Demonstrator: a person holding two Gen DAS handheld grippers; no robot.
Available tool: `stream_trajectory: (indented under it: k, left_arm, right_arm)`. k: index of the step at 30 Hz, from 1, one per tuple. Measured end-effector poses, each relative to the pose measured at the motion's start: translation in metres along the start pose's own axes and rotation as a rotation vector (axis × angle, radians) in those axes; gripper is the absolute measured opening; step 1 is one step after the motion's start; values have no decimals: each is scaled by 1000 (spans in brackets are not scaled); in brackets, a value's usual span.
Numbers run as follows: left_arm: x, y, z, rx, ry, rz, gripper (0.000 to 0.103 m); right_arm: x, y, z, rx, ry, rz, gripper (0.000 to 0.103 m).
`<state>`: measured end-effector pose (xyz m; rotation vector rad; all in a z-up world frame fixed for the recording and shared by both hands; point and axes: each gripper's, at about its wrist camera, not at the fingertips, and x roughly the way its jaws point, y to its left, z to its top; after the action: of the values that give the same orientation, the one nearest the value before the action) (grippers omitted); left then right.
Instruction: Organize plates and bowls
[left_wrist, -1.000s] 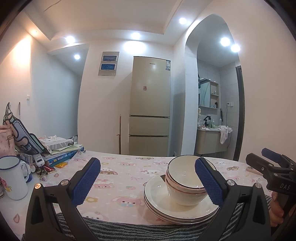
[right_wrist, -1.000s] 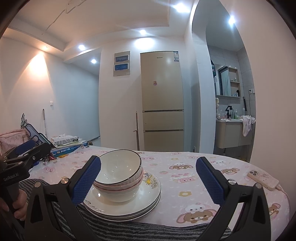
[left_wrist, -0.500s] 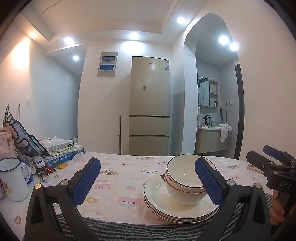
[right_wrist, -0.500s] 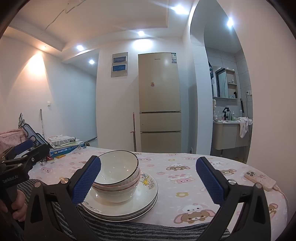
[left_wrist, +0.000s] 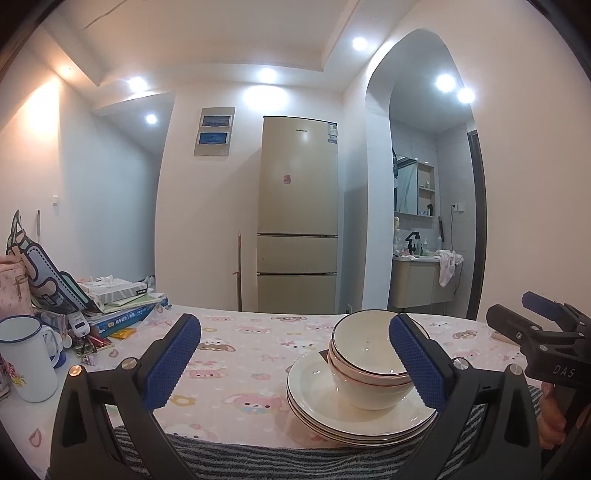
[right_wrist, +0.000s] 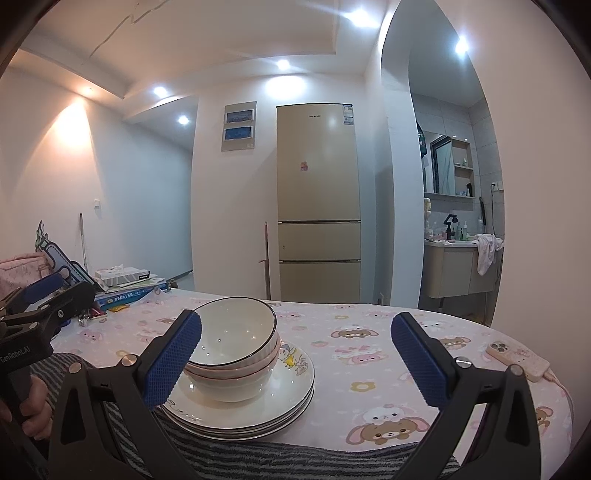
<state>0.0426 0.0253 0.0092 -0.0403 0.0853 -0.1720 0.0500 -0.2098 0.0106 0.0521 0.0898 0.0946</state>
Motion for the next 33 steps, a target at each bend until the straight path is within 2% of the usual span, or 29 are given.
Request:
stream_trajectory:
  k: [33]
  left_arm:
    - [-6, -1, 0, 2, -11, 9, 103]
  right_arm:
    - [2, 0, -3, -5, -4, -3, 103]
